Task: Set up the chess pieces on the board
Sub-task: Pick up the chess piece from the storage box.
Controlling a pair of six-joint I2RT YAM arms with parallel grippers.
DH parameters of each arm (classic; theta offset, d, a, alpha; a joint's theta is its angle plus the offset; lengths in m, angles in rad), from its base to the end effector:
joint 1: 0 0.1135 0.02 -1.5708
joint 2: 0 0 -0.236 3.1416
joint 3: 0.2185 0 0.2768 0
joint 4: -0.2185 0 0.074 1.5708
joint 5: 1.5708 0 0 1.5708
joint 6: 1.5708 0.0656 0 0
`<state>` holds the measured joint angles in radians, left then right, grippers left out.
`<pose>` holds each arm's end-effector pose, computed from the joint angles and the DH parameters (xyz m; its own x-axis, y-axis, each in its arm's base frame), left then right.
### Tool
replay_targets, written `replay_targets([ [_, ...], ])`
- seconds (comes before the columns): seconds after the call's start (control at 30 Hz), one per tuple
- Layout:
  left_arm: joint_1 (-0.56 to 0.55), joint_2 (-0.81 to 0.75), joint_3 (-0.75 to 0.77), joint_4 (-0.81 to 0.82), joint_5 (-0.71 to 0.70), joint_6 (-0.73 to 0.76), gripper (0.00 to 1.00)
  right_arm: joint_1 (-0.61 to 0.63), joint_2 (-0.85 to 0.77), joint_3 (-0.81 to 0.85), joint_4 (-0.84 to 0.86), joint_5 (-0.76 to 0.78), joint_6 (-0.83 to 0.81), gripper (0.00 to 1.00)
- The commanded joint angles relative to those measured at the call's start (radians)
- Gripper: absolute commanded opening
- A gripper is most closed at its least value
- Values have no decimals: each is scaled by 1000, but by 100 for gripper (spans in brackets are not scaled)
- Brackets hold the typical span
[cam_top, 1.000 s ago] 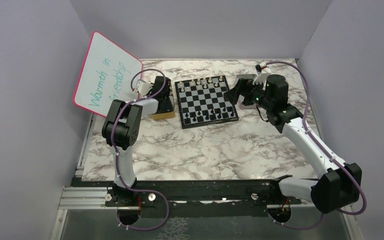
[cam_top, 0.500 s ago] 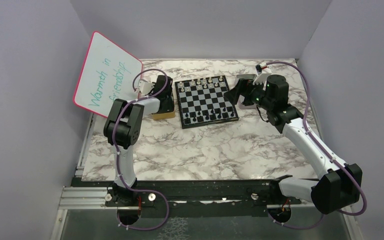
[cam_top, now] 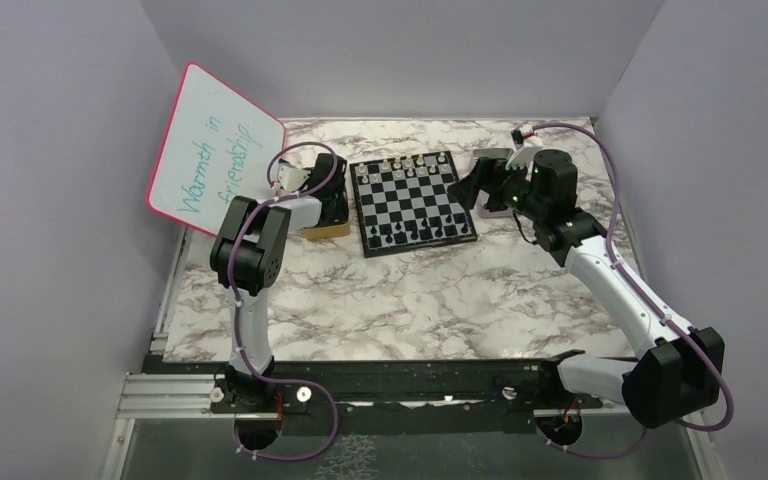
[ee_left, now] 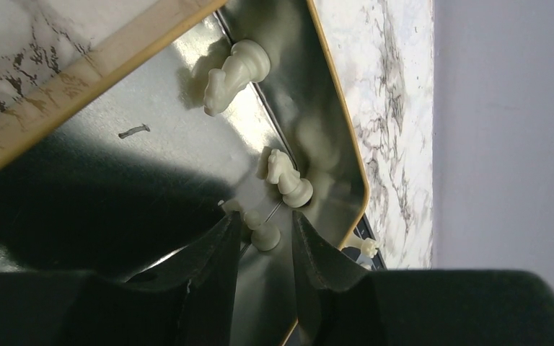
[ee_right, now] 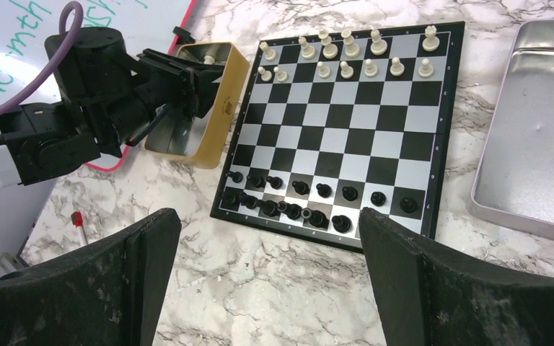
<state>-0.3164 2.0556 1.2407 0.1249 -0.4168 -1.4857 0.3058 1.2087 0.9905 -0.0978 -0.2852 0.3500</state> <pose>0.4476 -0.1186 0.0815 -0.0393 -0.9458 -0.3223 -0.6038 0.2795 -0.7466 0.3219 0.1210 0.2917 -0.4649 0.1983 -0.8629 -0.4093 0.8161 0.4081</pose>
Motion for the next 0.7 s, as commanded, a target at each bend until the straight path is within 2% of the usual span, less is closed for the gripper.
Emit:
replay_targets([
  [0.0, -4, 12, 0, -15, -28, -37, 34, -4, -14, 1, 22, -3, -8, 100],
  [0.4, -3, 47, 1, -10, -9, -55, 32, -3, -36, -4, 9, 13, -9, 100],
  [0.67, -3, 50, -4, -5, -8, -50, 17, -4, -40, 1, 5, 12, -9, 100],
])
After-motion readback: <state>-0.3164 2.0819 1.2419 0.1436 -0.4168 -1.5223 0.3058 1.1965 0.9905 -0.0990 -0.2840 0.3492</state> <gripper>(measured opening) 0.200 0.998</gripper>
